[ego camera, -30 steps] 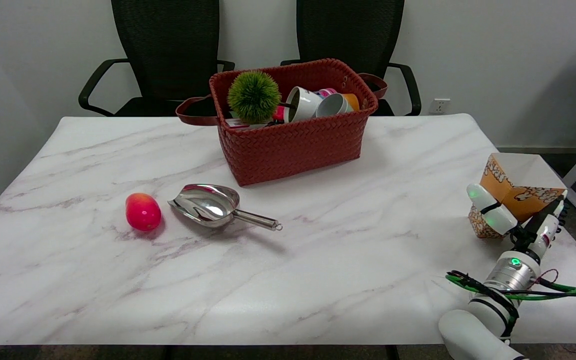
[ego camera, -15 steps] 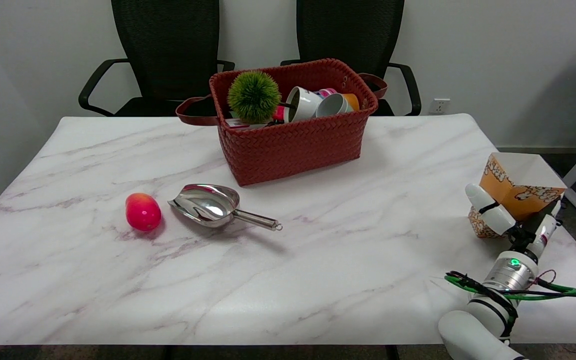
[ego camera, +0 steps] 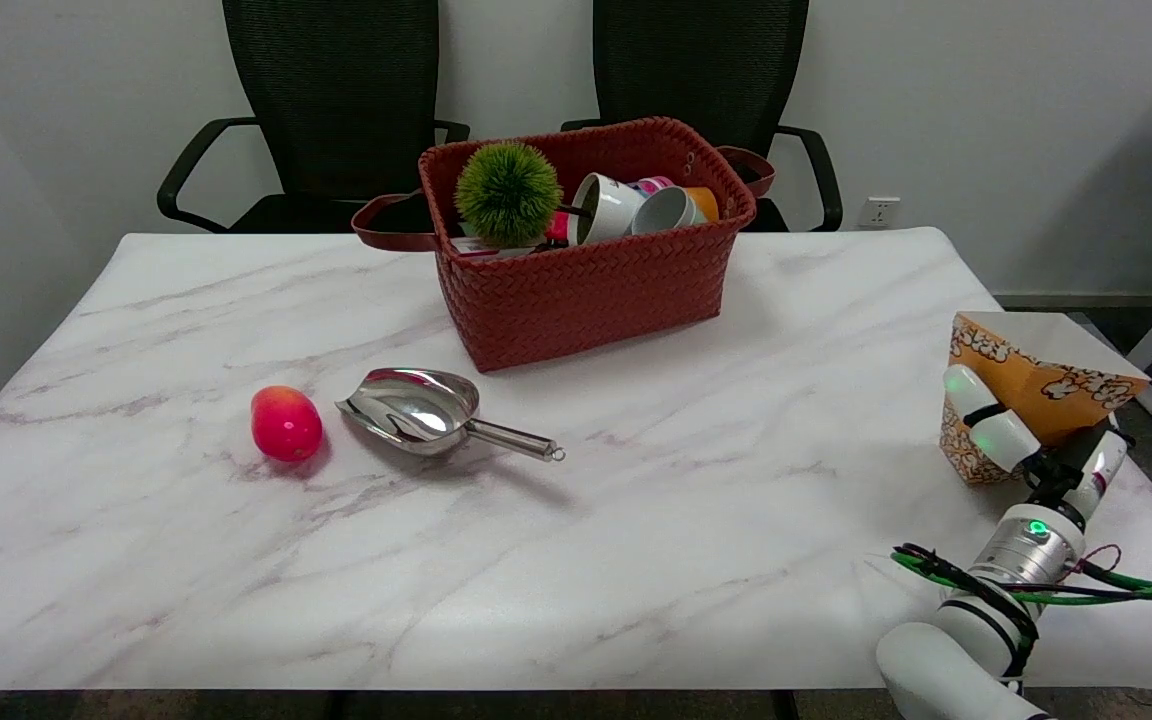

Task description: Pick up the popcorn box.

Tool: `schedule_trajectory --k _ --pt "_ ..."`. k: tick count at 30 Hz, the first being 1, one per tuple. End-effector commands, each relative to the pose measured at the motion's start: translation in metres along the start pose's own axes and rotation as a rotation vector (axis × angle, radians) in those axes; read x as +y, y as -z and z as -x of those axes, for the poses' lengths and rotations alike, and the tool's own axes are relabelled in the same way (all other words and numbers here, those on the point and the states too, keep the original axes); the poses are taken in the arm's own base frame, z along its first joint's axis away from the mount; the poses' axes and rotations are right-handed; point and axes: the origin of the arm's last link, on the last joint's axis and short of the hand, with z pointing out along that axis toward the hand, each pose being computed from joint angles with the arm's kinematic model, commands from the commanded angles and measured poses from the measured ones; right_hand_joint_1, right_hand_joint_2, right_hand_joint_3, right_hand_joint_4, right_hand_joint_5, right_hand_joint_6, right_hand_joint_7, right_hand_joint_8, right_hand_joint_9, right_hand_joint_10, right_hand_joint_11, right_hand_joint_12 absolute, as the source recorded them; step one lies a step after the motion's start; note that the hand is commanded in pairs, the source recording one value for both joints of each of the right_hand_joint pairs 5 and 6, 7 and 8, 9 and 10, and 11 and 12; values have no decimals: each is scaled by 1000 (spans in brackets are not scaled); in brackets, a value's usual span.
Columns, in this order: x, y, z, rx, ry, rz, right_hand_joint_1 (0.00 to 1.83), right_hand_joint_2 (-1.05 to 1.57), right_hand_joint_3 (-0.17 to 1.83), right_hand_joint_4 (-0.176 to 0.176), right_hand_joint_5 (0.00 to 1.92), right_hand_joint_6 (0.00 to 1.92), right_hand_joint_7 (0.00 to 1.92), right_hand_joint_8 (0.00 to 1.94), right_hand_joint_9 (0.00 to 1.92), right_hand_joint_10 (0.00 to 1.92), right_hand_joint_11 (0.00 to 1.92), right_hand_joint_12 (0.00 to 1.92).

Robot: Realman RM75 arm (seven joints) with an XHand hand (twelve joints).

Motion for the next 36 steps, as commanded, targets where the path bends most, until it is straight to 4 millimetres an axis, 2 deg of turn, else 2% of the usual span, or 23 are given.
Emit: schedule_trajectory --k 1,19,26,36 --pt "-9 4 -4 33 -29 -57 1137 375 254 0 529 529 1038 1038 731 731 594 594" --pt "-41 0 22 -103 -104 -168 1126 355 449 0 551 551 1011 1011 698 698 582 582" --pt "-46 -3 39 -179 -118 -164 1116 336 490 0 453 453 907 907 643 643 508 508" --pt "-68 -16 69 -240 -159 -213 1109 348 506 0 426 426 913 913 651 651 486 486"
